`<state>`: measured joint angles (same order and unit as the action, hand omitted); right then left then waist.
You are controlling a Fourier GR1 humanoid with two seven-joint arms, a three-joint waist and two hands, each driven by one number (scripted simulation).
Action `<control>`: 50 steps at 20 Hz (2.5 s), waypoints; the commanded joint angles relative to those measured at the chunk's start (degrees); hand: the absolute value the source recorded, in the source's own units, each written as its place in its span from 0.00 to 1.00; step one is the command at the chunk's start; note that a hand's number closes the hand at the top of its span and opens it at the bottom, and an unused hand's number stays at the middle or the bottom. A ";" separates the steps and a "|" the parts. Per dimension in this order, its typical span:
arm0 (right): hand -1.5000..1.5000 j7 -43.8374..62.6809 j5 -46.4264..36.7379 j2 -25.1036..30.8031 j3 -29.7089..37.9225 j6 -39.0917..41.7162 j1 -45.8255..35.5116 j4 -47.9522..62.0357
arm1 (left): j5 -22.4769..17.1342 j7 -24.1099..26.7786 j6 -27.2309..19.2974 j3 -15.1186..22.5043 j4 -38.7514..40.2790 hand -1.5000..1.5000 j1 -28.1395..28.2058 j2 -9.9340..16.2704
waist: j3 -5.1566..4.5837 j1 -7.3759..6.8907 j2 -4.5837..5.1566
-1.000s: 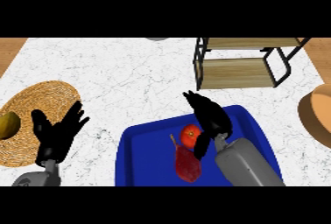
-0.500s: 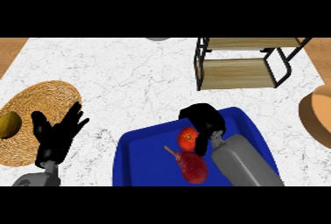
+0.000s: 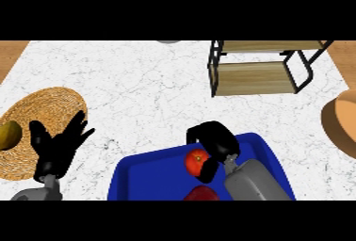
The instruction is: Pick the tomato from the tray and place it in the tiered shelf
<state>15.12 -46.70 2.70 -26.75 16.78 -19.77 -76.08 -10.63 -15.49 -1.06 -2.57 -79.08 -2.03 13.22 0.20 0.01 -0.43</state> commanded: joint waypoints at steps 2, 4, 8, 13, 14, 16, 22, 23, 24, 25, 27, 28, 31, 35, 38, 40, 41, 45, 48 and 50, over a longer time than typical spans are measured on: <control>1.00 5.32 2.50 -0.10 6.88 2.06 -0.26 -2.88 | 0.85 0.30 -0.28 1.13 0.48 0.50 2.10 -2.11 | -0.21 0.05 0.37; 1.00 8.33 0.97 0.39 5.85 2.75 2.40 -8.50 | 1.81 0.20 -0.53 1.04 1.03 0.50 1.54 -2.01 | -0.22 0.18 0.33; 1.00 8.06 3.56 -0.16 10.08 -0.41 1.69 -17.91 | 1.05 -0.61 0.46 -0.10 2.04 0.50 0.87 -0.64 | -0.22 0.57 0.25; 1.00 16.39 2.02 0.45 10.20 2.51 1.71 -36.00 | -0.05 -2.72 0.90 -1.99 -0.34 0.50 -0.18 1.31 | -0.21 0.87 0.04; 1.00 20.70 2.66 -0.51 11.34 4.73 -0.79 -40.51 | 0.96 -2.58 -1.26 -1.11 0.85 0.50 -0.11 -0.80 | -0.25 1.44 -0.14; 1.00 26.42 3.10 -1.01 14.52 7.74 -5.56 -44.75 | 1.17 0.41 -0.05 -1.33 3.04 0.50 -0.35 -0.72 | -0.31 1.39 -0.02; 1.00 40.62 11.52 0.24 26.50 19.78 -19.93 -49.99 | 1.55 -3.68 -0.14 0.03 -1.15 0.50 0.05 -0.91 | -0.25 0.27 0.09; 1.00 42.49 9.54 0.10 26.04 18.50 -22.04 -50.16 | 1.88 -1.60 -0.61 -0.69 1.31 0.50 0.46 -1.39 | -0.28 0.27 0.15; 1.00 40.97 12.77 2.20 30.84 19.35 -23.55 -49.69 | 1.77 -1.17 -0.50 0.47 -0.63 0.50 2.93 -2.74 | -0.25 0.11 0.13; 1.00 42.13 14.71 3.87 33.45 21.21 -26.99 -47.73 | 2.96 -1.37 -0.89 1.18 -0.81 0.50 2.17 -2.53 | -0.25 0.16 0.14; 1.00 41.30 16.14 6.69 37.48 20.57 -31.55 -41.76 | 1.78 -1.13 -0.43 -0.55 -0.36 0.50 1.94 -1.81 | -0.25 -0.13 0.23; 1.00 44.21 16.36 6.07 37.37 20.22 -35.29 -40.10 | 2.53 -1.05 -0.36 0.98 -1.27 0.50 1.90 -2.64 | -0.27 -0.17 0.17; 1.00 40.14 17.89 10.11 41.69 19.01 -35.36 -35.61 | 0.43 -1.12 2.19 -1.74 1.36 0.50 0.04 -0.45 | -0.24 0.00 0.32; 1.00 36.85 16.09 14.86 44.12 16.29 -43.41 -23.44 | 2.70 -3.61 -0.66 1.17 -2.19 0.50 0.82 -2.98 | -0.23 -0.58 0.41; 1.00 32.25 15.63 18.27 46.06 14.14 -46.68 -15.73 | 0.86 -2.51 2.46 -2.36 0.01 0.50 0.02 0.82 | -0.24 -0.71 0.54; 1.00 27.93 14.82 19.44 45.37 12.43 -47.17 -10.05 | 1.96 -1.34 1.72 -0.80 1.95 0.50 -1.11 -1.52 | -0.24 -0.66 0.63; 1.00 25.51 14.80 20.99 45.98 12.44 -45.69 -8.72 | 2.34 -2.30 0.24 -0.89 0.14 0.50 0.02 -1.91 | -0.22 -0.71 0.61; 1.00 22.93 16.47 23.05 45.06 14.38 -50.62 -0.69 | 4.35 0.09 -0.70 0.49 4.67 0.50 -1.83 -4.12 | -0.25 -0.50 0.65; 1.00 15.20 14.02 25.75 44.20 12.34 -47.04 5.26 | 3.86 -2.07 -1.04 0.30 0.89 0.50 -1.21 -3.89 | -0.21 -0.74 0.70; 1.00 11.54 12.71 26.29 43.05 10.23 -48.81 9.77 | 3.68 0.09 0.79 -1.13 5.99 0.50 -3.76 -2.50 | -0.25 -0.71 0.85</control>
<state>32.93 -32.55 27.13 17.40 28.99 -68.72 -72.86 -7.71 -16.36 -0.36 -3.74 -78.11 -3.91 11.41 0.30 -0.94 0.06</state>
